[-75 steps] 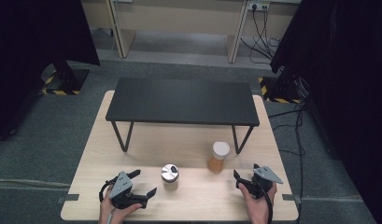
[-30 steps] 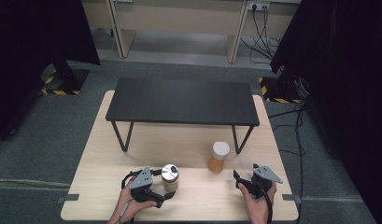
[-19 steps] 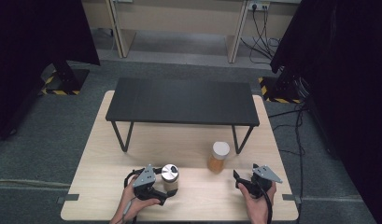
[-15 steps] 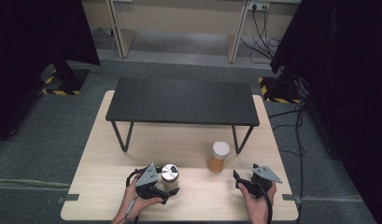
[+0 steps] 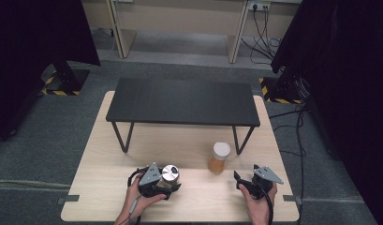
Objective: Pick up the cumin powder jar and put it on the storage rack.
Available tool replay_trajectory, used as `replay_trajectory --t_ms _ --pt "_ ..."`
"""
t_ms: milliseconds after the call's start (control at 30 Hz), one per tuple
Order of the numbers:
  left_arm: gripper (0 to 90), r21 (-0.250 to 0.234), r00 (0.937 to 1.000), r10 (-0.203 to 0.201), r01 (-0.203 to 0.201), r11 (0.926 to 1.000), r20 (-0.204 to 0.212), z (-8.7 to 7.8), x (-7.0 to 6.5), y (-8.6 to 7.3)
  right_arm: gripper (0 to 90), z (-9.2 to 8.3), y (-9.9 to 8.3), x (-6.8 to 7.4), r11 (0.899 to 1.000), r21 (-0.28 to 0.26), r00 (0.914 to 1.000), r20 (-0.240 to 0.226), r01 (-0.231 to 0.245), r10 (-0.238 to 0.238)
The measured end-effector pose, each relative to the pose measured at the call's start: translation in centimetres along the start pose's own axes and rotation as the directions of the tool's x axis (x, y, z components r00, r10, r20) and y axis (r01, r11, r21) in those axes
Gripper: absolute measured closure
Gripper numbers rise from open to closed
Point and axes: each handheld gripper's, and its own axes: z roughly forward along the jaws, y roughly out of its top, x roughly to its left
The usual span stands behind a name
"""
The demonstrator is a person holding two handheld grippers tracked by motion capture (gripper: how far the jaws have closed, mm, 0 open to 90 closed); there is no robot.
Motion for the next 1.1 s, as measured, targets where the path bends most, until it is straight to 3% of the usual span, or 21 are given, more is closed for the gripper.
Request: replay_trajectory --t_ms 133,767,1100 --pt "29.1 0.001 1.0 0.001 -0.001 1.0 -0.001 0.0 0.0 0.0 9.8 0.0 0.0 0.0 1.0 0.0 1.0 0.0 0.003 -0.003" --pt "30.5 0.005 0.9994 0.014 -0.014 0.9999 -0.033 -0.3 -0.7 0.1 9.8 0.0 0.0 0.1 1.0 -0.003 0.9999 0.001 0.011 -0.011" --pt "30.5 -0.029 0.9959 0.012 -0.015 0.9995 -0.09 -2.8 -2.2 1.5 10.3 0.0 0.0 0.0 1.0 0.0 0.9999 -0.002 0.014 -0.014"
